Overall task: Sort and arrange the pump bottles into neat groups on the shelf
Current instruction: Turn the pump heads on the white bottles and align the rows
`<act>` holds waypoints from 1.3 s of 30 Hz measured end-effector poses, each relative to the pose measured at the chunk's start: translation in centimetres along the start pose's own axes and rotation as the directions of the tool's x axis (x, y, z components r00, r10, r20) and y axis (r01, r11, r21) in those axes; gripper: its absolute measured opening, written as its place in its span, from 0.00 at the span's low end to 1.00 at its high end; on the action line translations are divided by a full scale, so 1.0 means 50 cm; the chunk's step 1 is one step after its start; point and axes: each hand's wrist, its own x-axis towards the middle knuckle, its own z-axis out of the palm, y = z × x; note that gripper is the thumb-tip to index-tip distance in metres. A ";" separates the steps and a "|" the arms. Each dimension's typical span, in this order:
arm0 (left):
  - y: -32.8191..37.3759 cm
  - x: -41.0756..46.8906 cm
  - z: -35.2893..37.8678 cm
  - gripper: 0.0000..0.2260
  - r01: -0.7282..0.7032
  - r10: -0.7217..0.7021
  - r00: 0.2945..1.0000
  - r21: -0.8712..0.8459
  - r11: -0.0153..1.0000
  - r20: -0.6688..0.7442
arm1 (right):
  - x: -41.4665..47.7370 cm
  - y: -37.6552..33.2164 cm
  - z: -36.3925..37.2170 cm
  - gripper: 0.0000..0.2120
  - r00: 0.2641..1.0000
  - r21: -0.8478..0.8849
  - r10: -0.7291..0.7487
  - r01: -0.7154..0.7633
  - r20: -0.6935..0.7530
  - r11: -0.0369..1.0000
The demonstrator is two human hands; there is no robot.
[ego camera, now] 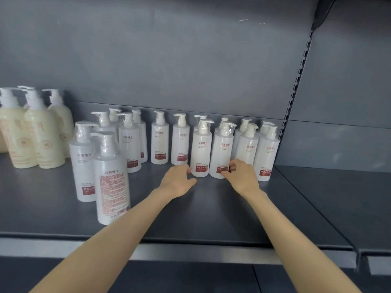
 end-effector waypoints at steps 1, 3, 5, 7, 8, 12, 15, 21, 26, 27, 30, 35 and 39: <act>-0.001 -0.015 -0.007 0.19 -0.028 0.027 1.000 0.083 0.996 0.016 | -0.010 -0.004 -0.008 0.16 1.000 -0.045 -0.012 0.013 0.025 0.999; 0.002 -0.048 -0.026 0.20 -0.084 0.082 0.996 0.218 0.972 0.018 | -0.030 -0.016 -0.024 0.16 0.995 -0.097 -0.052 0.060 0.083 0.994; 0.009 -0.085 -0.050 0.20 -0.139 0.147 0.989 0.302 0.943 -0.005 | -0.049 -0.033 -0.038 0.18 0.985 -0.124 -0.106 0.123 0.138 0.985; 0.018 -0.123 -0.077 0.21 -0.190 0.222 0.974 0.363 0.912 -0.046 | -0.069 -0.059 -0.051 0.22 0.972 -0.128 -0.157 0.181 0.173 0.975; 0.022 -0.143 -0.092 0.21 -0.214 0.260 0.963 0.392 0.895 -0.068 | -0.079 -0.075 -0.057 0.23 0.966 -0.127 -0.179 0.204 0.186 0.971; 0.038 -0.206 -0.171 0.21 -0.282 0.405 0.899 0.483 0.829 -0.170 | -0.111 -0.149 -0.084 0.24 0.945 -0.123 -0.270 0.295 0.183 0.948; 0.037 -0.240 -0.241 0.22 -0.284 0.470 0.846 0.534 0.796 -0.251 | -0.135 -0.216 -0.101 0.24 0.933 -0.124 -0.333 0.350 0.138 0.928; -0.038 -0.306 -0.355 0.23 -0.290 0.516 0.783 0.531 0.797 -0.347 | -0.194 -0.335 -0.083 0.23 0.910 -0.098 -0.412 0.416 0.051 0.904; -0.159 -0.353 -0.395 0.24 -0.311 0.489 0.817 0.479 0.821 -0.307 | -0.266 -0.406 -0.029 0.24 0.922 -0.061 -0.384 0.387 0.054 0.920; -0.182 -0.356 -0.402 0.24 -0.314 0.482 0.823 0.464 0.828 -0.302 | -0.279 -0.417 -0.017 0.24 0.926 -0.054 -0.373 0.376 0.054 0.925; -0.243 -0.358 -0.415 0.24 -0.330 0.470 0.836 0.425 0.843 -0.283 | -0.314 -0.445 0.020 0.26 0.937 -0.031 -0.347 0.349 0.042 0.937; -0.317 -0.339 -0.423 0.25 -0.320 0.403 0.884 0.322 0.891 -0.236 | -0.341 -0.486 0.060 0.30 0.958 0.056 -0.283 0.280 0.045 0.958; -0.348 -0.304 -0.424 0.26 -0.318 0.354 0.909 0.185 0.930 -0.219 | -0.337 -0.508 0.081 0.35 0.977 0.116 -0.211 0.205 0.043 0.972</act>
